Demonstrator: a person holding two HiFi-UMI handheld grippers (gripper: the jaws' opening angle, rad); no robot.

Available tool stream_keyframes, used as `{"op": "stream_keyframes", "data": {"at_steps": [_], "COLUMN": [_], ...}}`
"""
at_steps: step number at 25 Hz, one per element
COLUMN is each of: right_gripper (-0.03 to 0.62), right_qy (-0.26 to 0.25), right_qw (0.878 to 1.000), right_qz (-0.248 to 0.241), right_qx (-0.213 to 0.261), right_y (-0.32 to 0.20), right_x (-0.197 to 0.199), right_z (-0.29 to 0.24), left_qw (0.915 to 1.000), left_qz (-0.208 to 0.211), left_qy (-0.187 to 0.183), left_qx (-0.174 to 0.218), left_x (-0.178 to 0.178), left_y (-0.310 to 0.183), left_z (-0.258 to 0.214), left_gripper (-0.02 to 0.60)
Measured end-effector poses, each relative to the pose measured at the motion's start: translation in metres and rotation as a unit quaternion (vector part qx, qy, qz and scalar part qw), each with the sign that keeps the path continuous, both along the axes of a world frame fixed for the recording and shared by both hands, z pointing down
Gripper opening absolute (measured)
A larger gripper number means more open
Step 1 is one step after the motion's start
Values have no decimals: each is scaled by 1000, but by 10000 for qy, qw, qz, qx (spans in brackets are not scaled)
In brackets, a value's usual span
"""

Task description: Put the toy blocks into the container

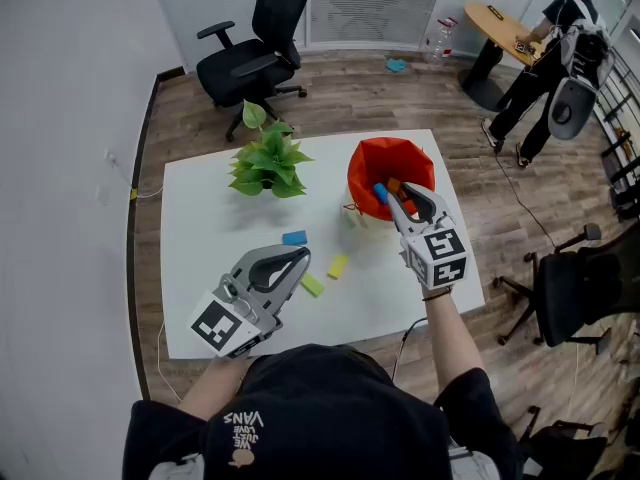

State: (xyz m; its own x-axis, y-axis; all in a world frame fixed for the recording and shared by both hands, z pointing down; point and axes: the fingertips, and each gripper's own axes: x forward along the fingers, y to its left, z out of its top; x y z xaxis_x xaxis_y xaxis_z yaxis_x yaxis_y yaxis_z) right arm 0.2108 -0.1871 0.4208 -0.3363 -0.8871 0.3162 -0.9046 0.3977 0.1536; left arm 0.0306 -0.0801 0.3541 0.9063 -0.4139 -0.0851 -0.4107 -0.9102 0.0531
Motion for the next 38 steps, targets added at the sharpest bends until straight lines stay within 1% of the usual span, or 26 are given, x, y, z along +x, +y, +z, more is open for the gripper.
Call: {"op": "stream_keyframes", "data": {"at_steps": [2,3,6,11,17,20,24,28,38], "right_gripper": [76,65,47,18,18,18,18,18,18], "right_qy": [-102,-181,-414,-601,-841,-947,-1028,-1044,-1143], "right_qw": [9995,9990,9965,9927,9901,9857,9838,9803,9733], "right_qz": [-135,-206,-403,-692,-887,-1158,-1283,-1525,-1889], "right_qx": [249,362,598,782,685,773,717,692,625], "right_y": [9,15,34,58,77,85,87,87,82], "right_x": [-11,-18,-37,-62,-87,-101,-116,-129,-154], "right_z": [-13,-18,-33,-46,-59,-62,-66,-61,-60], "left_qw": [10000,10000,10000,10000,9999,9998,9996,9991,9969], "left_qz": [-3,-10,-29,-79,-129,-184,-293,-428,-734], "left_qy": [-5,0,12,16,5,19,24,23,-294], "left_qx": [-2,-7,-16,-23,-23,-22,-33,-50,-7], "left_x": [-1,-1,-1,-4,-7,-9,-16,-26,-42], "left_y": [0,0,1,-1,-1,-3,-4,-5,-9], "left_z": [1,1,0,0,1,0,1,3,9], "left_gripper": [11,11,11,11,11,11,11,11,11]}}
